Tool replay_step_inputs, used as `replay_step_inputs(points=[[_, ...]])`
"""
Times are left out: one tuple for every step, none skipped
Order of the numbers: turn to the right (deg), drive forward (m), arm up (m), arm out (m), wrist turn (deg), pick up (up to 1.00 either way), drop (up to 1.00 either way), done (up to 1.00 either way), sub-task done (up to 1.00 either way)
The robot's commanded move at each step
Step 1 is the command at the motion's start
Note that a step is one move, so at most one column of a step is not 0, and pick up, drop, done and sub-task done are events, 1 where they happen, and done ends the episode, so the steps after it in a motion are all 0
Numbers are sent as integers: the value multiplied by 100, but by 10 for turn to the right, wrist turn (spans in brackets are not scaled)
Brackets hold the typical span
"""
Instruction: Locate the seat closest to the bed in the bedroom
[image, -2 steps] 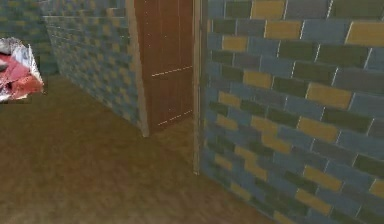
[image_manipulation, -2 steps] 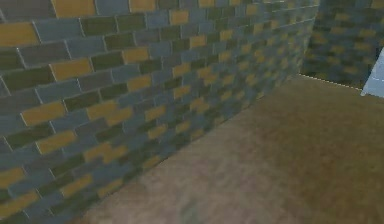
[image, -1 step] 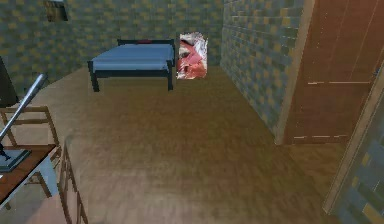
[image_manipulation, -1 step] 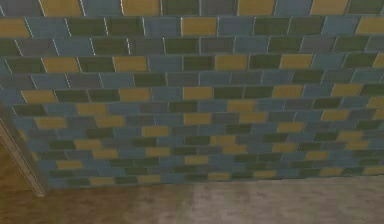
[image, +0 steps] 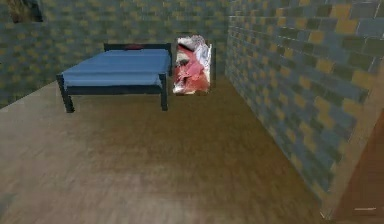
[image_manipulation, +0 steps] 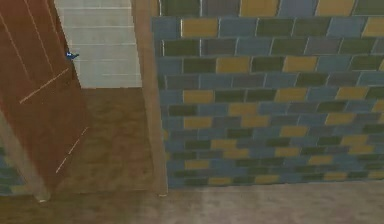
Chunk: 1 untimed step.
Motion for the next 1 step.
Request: replay_step_inputs(points=[[-90, 0, 0, 0, 0, 0, 0, 0, 0]])
